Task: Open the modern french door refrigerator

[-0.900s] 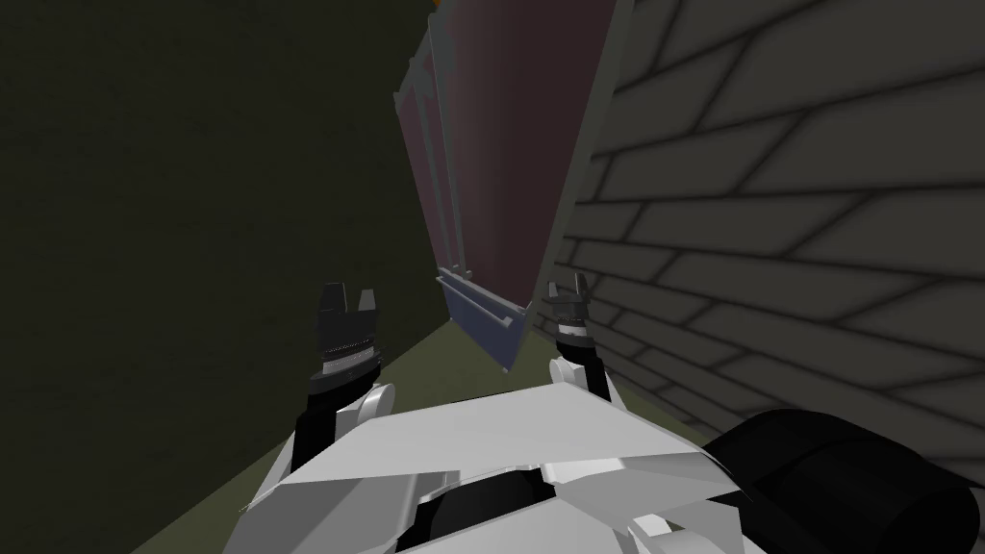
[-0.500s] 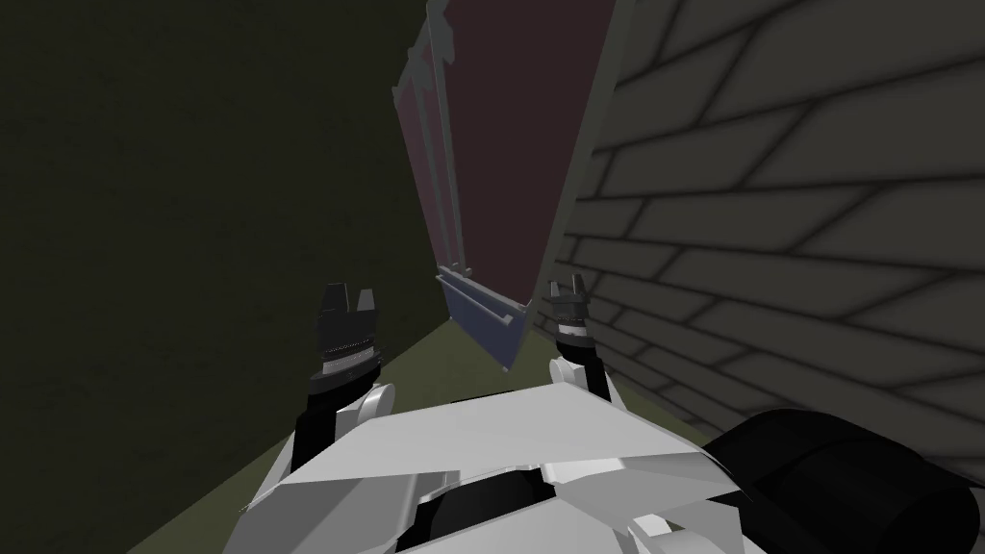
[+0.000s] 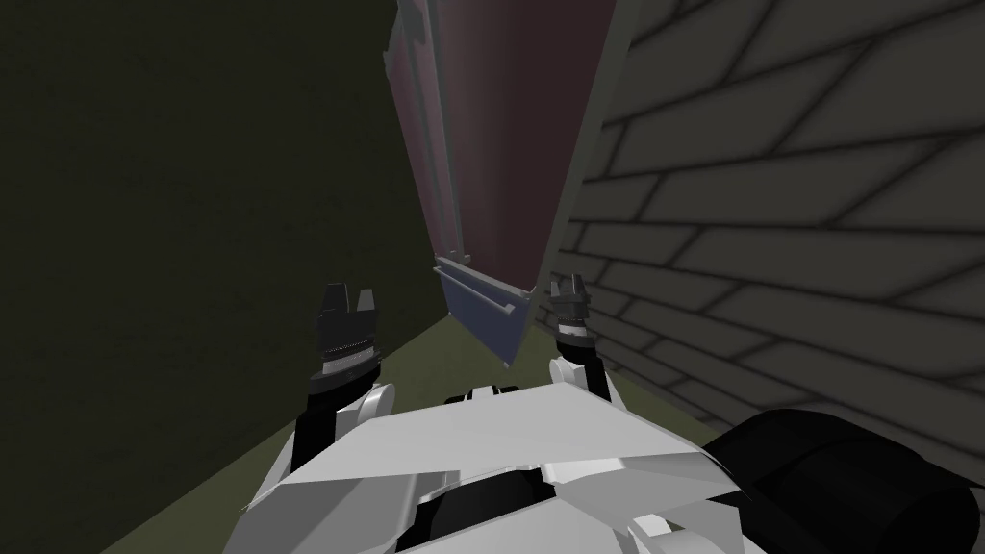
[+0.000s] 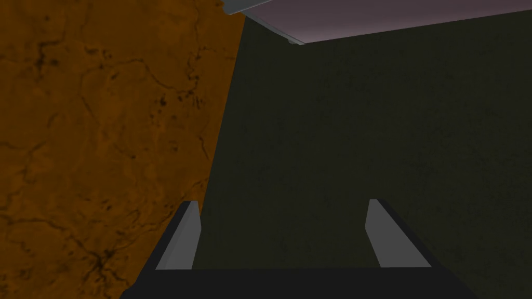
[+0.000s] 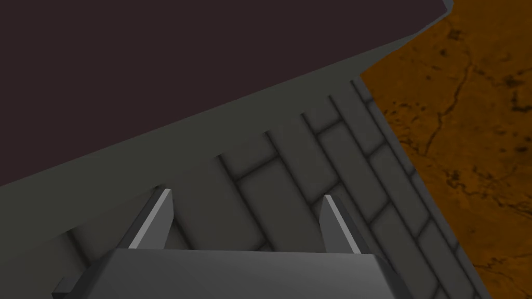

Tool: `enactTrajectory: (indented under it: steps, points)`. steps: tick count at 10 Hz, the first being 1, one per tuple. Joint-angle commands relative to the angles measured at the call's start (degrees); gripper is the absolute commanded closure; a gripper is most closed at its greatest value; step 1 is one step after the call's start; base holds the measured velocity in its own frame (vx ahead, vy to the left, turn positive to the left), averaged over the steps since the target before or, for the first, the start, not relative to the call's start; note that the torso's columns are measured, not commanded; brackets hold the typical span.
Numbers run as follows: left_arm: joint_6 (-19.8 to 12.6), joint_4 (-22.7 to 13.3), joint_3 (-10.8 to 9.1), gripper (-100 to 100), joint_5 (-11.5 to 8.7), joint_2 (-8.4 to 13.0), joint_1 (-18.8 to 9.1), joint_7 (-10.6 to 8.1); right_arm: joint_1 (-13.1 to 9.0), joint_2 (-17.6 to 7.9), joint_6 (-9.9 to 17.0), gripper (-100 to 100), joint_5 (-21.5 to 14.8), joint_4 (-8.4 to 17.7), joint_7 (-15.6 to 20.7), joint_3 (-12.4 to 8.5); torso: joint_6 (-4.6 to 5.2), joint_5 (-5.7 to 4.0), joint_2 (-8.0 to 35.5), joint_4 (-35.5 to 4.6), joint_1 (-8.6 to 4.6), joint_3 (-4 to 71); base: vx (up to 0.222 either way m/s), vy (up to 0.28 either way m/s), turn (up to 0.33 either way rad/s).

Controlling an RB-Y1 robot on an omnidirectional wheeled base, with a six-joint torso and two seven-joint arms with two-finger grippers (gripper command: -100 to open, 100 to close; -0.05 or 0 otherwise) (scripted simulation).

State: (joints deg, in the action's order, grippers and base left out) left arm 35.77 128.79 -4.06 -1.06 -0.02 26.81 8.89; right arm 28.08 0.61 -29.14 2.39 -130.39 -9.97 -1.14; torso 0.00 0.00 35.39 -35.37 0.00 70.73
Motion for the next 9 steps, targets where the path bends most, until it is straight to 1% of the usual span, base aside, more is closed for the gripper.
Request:
enactTrajectory:
  steps: [1, 2, 5, 6, 7, 9]
  points:
    - [0.0, 0.0, 0.0, 0, 0.0, 0.0, 0.0, 0.0, -0.7, -2.0, 0.0, -100, -0.3, 0.5, 1.0, 0.0, 0.0, 0.0, 4.2, -4.2, 0.0, 8.5, 0.007, 0.013, 0.002]
    - [0.0, 0.0, 0.0, 0, 0.0, 0.0, 0.0, 0.0, -1.4, -3.4, 0.0, -100, -0.5, 1.0, 1.9, 0.0, -0.01, 0.01, 6.2, -6.1, 0.03, 12.4, 0.007, 0.03, 0.005]
    - [0.0, 0.0, 0.01, 0, 0.0, 0.0, 0.0, 0.0, -4.6, -7.0, 0.2, -100, -1.8, 3.3, 6.5, 0.0, 0.0, 0.02, 6.9, -6.9, 0.09, 13.8, 0.01, 0.057, 0.004]
    - [0.0, 0.0, 0.01, 0, 0.0, 0.0, 0.0, 0.0, -6.0, -7.9, 0.2, -100, -2.4, 4.3, 8.1, 0.1, 0.0, 0.02, 6.9, -6.9, 0.08, 13.9, 0.011, 0.078, 0.006]
    - [0.0, 0.0, 0.01, 0, 0.0, 0.0, 0.0, 0.0, -6.0, -7.9, 0.2, -100, -2.4, 4.3, 8.5, 0.1, 0.0, 0.02, 6.9, -6.9, 0.05, 13.8, 0.002, 0.055, 0.0]
    - [0.0, 0.0, 0.01, 0, 0.0, 0.0, 0.0, 0.0, -9.2, -9.1, 0.4, -100, -3.8, 6.7, 12.3, 0.1, 0.0, -0.02, 6.9, -6.9, -0.06, 13.8, 0.005, 0.058, 0.005]
